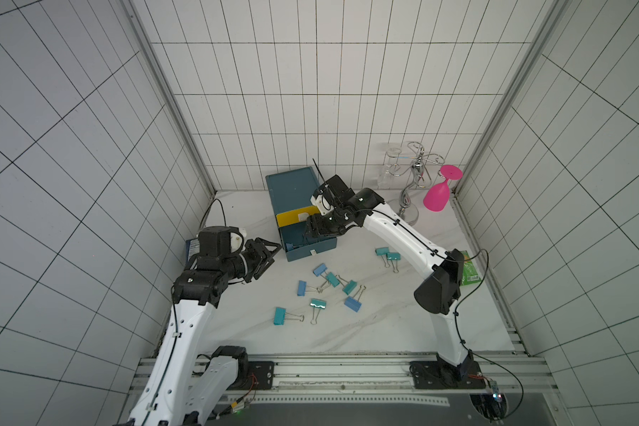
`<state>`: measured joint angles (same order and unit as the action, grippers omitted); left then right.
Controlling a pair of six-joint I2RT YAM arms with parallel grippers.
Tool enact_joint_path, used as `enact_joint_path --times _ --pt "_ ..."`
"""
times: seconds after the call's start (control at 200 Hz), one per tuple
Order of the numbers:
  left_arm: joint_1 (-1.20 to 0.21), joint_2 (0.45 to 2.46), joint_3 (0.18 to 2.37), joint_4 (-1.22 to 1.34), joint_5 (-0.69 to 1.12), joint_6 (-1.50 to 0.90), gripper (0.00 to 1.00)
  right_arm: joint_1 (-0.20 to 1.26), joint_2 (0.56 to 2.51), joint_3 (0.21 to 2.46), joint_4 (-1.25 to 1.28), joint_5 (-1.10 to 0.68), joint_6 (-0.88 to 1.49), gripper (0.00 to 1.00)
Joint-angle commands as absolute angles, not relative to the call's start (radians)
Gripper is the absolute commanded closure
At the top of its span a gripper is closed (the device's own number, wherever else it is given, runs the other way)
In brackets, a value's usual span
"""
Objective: Put the binder clips in the drawer according to color
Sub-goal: Place the binder clip in the drawer, then pick up the binder clip at the center of the board.
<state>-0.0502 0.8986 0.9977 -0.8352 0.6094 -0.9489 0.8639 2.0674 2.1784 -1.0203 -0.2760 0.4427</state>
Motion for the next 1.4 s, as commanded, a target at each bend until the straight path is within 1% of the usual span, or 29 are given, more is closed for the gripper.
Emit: enact_joint_path --times 0.0,0.305,0.465,0.605,0.77,0.985,1.154,1.264,1.394 --pt "-0.044 0.888 0.983 -0.843 0.595 -0.926 0.42 0.859 1.974 2.085 -1.042 -0.205 0.430 0.33" --pt "-0.046 0.845 0.950 -0.932 0.545 -0.855 0.42 0.862 1.731 1.598 -0.900 -0.173 0.525 0.35" --pt "-0.050 0.813 0.897 -0.940 0.560 -0.865 0.42 0.878 1.682 1.415 -0.878 -0.154 0.582 0.37" --pt "-0.052 0.792 0.872 -0.946 0.561 -0.871 0.42 0.917 1.675 1.315 -0.882 -0.097 0.660 0.37" --pt "-0.053 0.783 0.867 -0.951 0.561 -0.872 0.42 0.953 1.719 1.288 -0.887 -0.056 0.737 0.38" --pt "-0.060 0.803 0.898 -0.964 0.558 -0.849 0.42 0.985 1.816 1.375 -0.928 -0.040 0.745 0.43" --pt "-0.094 0.822 0.947 -0.973 0.508 -0.817 0.42 0.990 1.860 1.405 -0.937 -0.045 0.749 0.53" --pt "-0.114 0.830 0.971 -0.967 0.463 -0.798 0.42 0.994 1.876 1.416 -0.884 -0.109 0.729 0.61" --pt "-0.131 0.845 0.990 -0.969 0.459 -0.785 0.42 0.999 1.928 1.450 -0.834 -0.193 0.721 0.70"
